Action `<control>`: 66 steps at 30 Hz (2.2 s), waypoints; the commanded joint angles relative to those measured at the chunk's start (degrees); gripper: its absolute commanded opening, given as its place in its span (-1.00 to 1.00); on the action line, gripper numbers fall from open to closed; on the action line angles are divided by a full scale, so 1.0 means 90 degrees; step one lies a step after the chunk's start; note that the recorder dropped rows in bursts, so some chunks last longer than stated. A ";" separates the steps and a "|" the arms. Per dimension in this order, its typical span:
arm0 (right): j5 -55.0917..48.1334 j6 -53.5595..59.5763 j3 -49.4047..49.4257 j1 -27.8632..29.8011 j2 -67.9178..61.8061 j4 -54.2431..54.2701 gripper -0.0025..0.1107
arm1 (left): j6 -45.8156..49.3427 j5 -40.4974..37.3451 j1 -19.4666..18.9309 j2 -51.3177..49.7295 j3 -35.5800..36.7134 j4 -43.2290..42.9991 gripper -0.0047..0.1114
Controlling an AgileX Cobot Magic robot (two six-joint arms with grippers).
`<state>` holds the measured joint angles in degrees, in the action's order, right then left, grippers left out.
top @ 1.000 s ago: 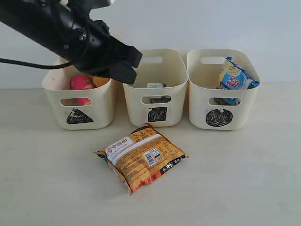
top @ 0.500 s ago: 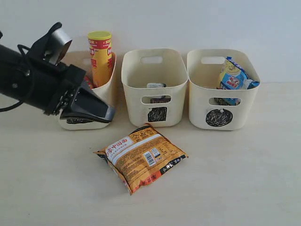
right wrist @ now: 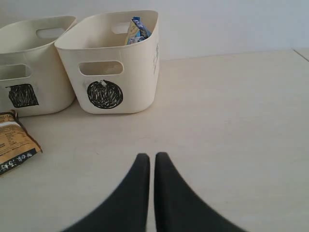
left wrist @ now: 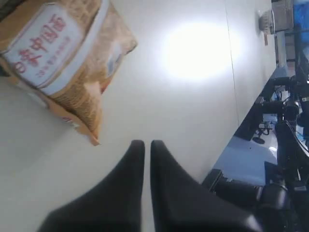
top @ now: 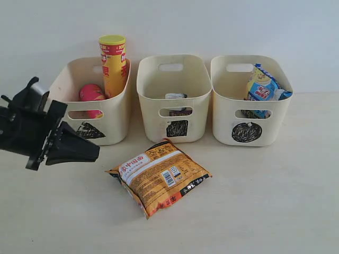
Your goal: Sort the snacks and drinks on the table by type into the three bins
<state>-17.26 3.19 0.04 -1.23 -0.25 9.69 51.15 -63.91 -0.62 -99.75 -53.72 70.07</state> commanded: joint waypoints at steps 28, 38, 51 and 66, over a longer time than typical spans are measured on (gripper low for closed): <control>0.0084 0.0008 -0.0004 0.0006 0.0028 -0.0007 -0.96 | 0.1530 0.1207 0.0130 -0.1956 0.0037 0.2011 0.59; 0.0084 0.0008 -0.0004 0.0006 0.0028 -0.0007 -0.96 | 0.1458 0.1650 0.0813 -0.2466 -0.0616 0.2075 0.65; 0.0084 0.0008 -0.0004 0.0006 0.0028 -0.0007 -0.96 | 0.1461 0.1653 0.1186 -0.2887 -0.0812 0.2106 0.65; 0.0084 0.0008 -0.0004 0.0006 0.0028 -0.0007 -0.96 | 0.1414 0.1962 0.1186 -0.2887 -0.0822 0.2235 0.53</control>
<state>-17.26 3.19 0.04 -1.23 -0.25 9.69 64.14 -51.39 9.62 -124.33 -61.42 91.78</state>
